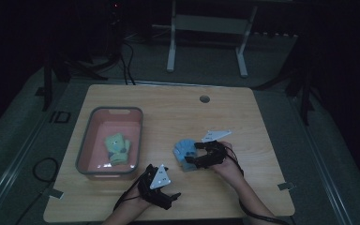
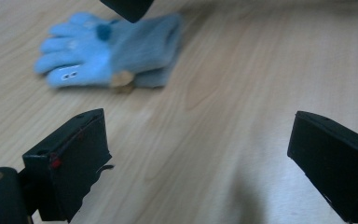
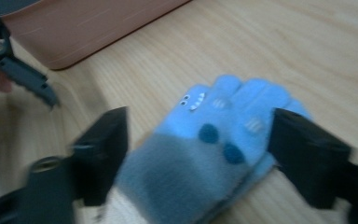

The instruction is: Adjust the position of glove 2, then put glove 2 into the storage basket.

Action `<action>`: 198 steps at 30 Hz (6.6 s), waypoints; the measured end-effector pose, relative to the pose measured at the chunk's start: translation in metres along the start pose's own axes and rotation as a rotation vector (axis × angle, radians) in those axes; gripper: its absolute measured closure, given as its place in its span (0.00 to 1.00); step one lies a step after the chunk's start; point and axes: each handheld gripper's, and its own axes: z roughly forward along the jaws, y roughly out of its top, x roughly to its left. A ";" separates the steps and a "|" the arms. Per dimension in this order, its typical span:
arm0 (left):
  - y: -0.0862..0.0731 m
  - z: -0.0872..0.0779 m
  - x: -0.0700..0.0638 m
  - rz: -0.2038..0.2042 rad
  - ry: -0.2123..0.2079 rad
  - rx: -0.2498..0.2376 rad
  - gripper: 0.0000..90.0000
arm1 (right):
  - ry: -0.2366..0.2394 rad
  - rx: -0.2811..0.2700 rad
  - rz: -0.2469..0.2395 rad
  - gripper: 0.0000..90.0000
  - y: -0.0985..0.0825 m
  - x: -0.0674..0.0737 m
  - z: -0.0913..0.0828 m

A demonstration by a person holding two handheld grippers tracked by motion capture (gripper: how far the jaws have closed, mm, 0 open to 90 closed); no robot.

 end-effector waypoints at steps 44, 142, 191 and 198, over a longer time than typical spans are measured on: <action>0.039 0.072 0.032 0.320 0.072 0.121 0.72 | -0.070 0.083 0.162 0.38 -0.001 -0.050 0.033; 0.002 -0.143 0.107 0.195 0.152 0.221 0.84 | 0.245 -0.008 0.023 0.87 0.169 0.083 0.122; -0.012 -0.142 0.125 -0.051 0.225 0.210 0.09 | 0.176 0.027 -0.047 0.15 0.182 0.094 0.142; 0.000 -0.133 0.117 -0.053 0.220 0.185 0.08 | 0.157 0.003 -0.044 0.15 0.172 0.084 0.114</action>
